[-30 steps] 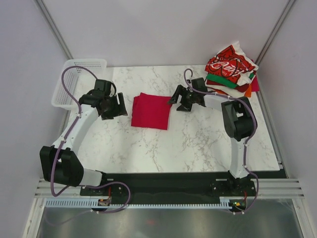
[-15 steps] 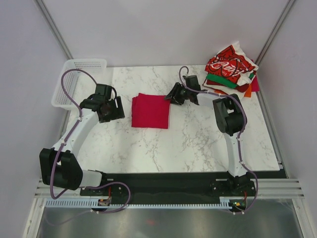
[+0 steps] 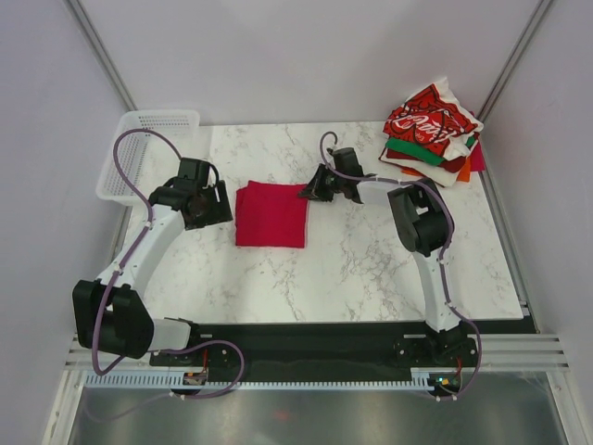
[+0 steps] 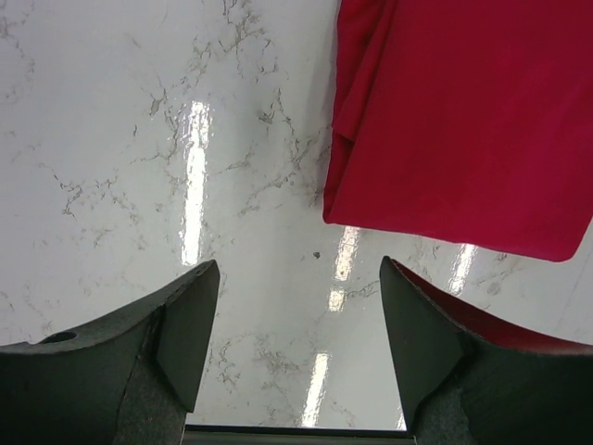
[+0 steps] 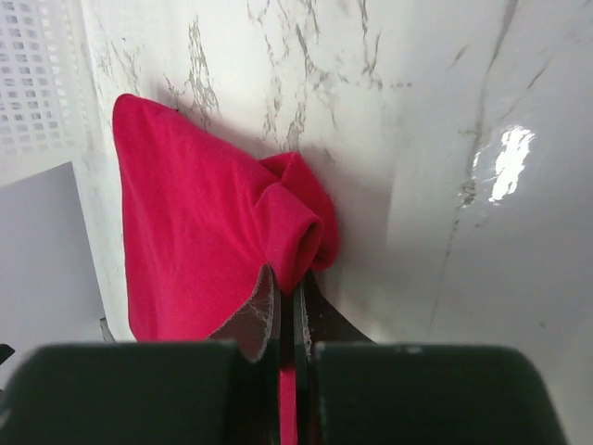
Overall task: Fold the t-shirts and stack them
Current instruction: Neatly place the folded tshirt to the corner
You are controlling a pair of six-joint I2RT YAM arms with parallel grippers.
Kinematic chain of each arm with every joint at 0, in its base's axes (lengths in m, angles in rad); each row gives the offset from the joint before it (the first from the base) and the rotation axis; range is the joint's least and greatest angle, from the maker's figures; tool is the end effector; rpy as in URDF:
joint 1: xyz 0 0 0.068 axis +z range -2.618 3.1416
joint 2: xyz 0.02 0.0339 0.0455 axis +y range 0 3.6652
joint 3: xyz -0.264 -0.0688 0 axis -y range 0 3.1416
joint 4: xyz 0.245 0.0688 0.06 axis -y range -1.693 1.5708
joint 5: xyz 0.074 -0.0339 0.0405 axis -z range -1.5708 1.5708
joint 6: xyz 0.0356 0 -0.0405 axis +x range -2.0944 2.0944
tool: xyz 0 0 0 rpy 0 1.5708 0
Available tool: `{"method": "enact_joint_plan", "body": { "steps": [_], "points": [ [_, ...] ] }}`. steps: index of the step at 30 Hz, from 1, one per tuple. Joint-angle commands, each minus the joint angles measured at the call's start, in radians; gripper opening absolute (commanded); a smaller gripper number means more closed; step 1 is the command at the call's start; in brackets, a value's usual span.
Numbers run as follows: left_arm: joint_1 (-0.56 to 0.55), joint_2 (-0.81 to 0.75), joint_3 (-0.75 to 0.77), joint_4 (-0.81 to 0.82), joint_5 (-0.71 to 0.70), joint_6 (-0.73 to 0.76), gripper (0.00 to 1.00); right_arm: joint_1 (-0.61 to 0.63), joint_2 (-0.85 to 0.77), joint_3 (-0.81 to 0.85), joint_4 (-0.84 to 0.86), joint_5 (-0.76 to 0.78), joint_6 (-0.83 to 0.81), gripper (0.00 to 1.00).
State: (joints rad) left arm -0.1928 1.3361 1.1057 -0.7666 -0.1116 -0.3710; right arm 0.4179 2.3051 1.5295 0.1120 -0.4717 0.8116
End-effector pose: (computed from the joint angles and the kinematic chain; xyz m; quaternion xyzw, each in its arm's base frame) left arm 0.2660 -0.0479 0.2809 -0.1009 0.9524 -0.0272 0.2863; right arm 0.4478 0.2165 0.1157 0.0705 0.8771 0.4173 0.2269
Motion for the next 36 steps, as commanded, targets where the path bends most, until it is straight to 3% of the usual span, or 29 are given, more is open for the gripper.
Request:
{"method": "enact_joint_plan", "body": {
  "steps": [1, 16, 28, 36],
  "points": [
    [-0.007, -0.035, -0.004, 0.035, -0.033, 0.044, 0.77, -0.034, -0.110, 0.081, -0.099, 0.036, -0.101, 0.00],
    [-0.013, -0.025, -0.010, 0.033, -0.054, 0.046, 0.76, -0.177, -0.158, 0.342, -0.339, 0.050, -0.212, 0.00],
    [-0.034, -0.003, -0.013, 0.033, -0.074, 0.050, 0.75, -0.255, -0.038, 0.790, -0.567, 0.076, -0.253, 0.00],
    [-0.056, 0.012, -0.018, 0.033, -0.099, 0.052, 0.74, -0.413, -0.006, 1.038, -0.580, 0.029, -0.169, 0.00]
  ]
}}
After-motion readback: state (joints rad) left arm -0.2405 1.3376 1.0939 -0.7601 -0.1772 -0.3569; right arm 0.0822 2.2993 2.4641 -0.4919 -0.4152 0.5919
